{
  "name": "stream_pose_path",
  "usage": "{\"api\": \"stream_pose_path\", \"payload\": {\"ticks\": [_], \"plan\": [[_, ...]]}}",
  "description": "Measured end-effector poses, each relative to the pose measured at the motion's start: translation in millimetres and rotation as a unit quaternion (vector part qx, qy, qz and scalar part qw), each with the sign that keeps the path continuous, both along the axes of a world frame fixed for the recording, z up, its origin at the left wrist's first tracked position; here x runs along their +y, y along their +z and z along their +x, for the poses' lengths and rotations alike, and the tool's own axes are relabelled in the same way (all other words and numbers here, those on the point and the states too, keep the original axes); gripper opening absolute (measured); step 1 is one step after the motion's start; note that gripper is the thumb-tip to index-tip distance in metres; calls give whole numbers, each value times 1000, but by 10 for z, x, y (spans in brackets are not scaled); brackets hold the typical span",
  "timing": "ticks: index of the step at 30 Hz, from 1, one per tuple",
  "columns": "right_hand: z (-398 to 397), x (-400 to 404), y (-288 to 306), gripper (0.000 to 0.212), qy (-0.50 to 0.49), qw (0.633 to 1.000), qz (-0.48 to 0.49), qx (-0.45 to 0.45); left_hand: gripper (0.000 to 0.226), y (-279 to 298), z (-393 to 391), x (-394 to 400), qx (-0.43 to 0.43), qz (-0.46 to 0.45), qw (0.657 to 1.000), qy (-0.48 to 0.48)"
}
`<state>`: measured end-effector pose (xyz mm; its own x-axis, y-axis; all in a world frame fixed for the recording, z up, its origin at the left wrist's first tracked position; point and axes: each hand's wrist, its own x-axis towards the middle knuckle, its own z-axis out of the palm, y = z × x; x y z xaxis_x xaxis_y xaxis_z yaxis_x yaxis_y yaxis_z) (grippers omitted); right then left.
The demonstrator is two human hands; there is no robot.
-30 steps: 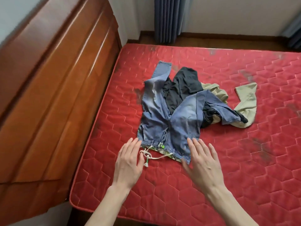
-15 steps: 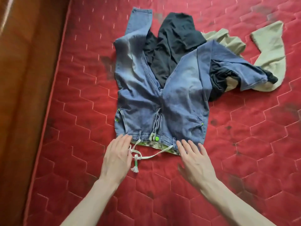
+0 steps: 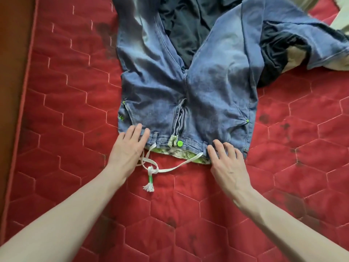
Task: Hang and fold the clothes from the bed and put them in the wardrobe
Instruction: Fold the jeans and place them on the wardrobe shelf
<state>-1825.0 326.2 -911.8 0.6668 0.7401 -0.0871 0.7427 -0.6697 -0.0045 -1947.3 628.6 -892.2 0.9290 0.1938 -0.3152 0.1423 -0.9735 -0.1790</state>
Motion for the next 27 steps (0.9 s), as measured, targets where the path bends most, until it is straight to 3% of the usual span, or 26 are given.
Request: {"api": "stream_pose_path", "payload": {"ticks": [3,5,10,15,17,21,24,27], "plan": [[166,104,95,23,4,1000,0,0,53,104,110,51,-22,7,999,-23],[272,119,216,24,-2,1000,8,17,40,238,148,86,-35,-4,999,-31],[488,-50,898,37,-39,996,45,66,40,901,111,45,-69,-44,995,-59],[755,-212,2232,33,-90,990,53,96,31,1997,112,-25,-136,-93,986,-23],[850,-301,2824,33,-96,989,64,94,39,2575,122,-70,-164,-96,981,-31],[994,-420,4113,33,-83,991,89,48,41,3760,189,-180,-212,-83,972,-56],[990,-475,5008,24,-81,991,110,14,26,4617,212,-235,-247,-130,960,-31],[988,-538,5798,12,-83,991,102,-17,32,5338,286,-269,-258,-180,949,9]]}}
